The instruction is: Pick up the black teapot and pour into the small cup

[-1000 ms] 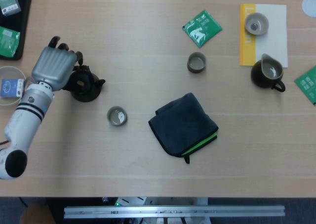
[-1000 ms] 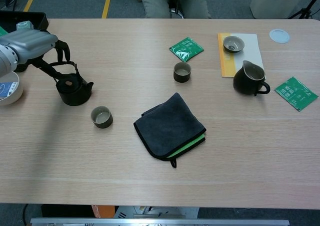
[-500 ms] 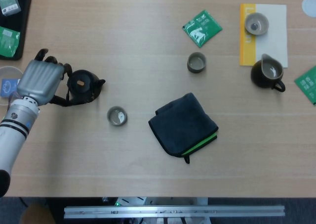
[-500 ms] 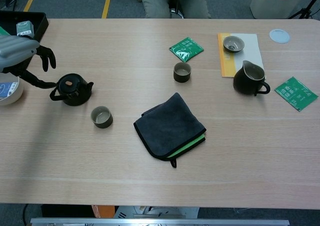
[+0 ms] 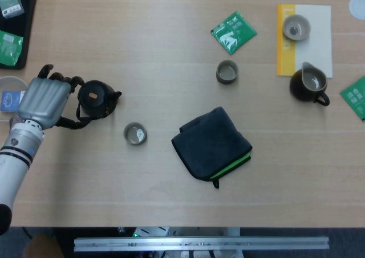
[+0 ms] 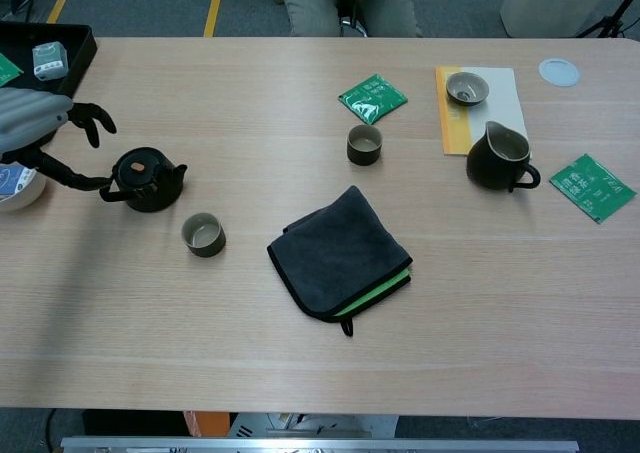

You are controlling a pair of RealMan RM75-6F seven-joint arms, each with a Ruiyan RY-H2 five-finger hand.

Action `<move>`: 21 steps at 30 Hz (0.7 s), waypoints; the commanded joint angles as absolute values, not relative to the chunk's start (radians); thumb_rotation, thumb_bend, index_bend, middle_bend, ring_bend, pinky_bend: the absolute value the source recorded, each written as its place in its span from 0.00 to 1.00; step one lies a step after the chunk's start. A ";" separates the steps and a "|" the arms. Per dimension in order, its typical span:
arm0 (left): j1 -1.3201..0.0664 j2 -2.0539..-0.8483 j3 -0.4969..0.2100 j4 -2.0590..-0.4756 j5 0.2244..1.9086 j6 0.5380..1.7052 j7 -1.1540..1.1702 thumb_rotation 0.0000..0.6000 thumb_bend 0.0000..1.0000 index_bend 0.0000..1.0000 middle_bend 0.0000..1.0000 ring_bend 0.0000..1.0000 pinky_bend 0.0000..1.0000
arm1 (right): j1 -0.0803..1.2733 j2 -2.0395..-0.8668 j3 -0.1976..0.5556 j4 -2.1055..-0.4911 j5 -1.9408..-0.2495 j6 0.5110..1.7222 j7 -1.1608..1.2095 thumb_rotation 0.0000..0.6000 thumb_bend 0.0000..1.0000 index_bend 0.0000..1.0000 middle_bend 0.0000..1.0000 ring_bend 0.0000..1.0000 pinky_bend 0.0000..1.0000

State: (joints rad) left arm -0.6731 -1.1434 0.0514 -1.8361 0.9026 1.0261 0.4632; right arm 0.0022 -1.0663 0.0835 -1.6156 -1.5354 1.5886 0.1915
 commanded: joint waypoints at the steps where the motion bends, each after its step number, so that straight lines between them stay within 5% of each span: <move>1: -0.663 -1.152 0.054 -1.850 0.899 1.035 0.472 0.60 0.17 0.23 0.33 0.22 0.08 | 0.005 -1.070 0.082 -1.608 -1.532 1.581 0.199 1.00 0.19 0.46 0.42 0.28 0.32; 21: -0.619 -1.247 0.060 -1.880 0.888 1.095 0.556 0.60 0.17 0.27 0.32 0.22 0.08 | 0.013 -1.078 0.081 -1.576 -1.527 1.566 0.227 1.00 0.19 0.46 0.42 0.28 0.32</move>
State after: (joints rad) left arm -0.6219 -1.2397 0.0620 -1.8826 0.8953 1.0886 0.5496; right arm 0.0129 -1.0781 0.0813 -1.5764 -1.5277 1.5665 0.2267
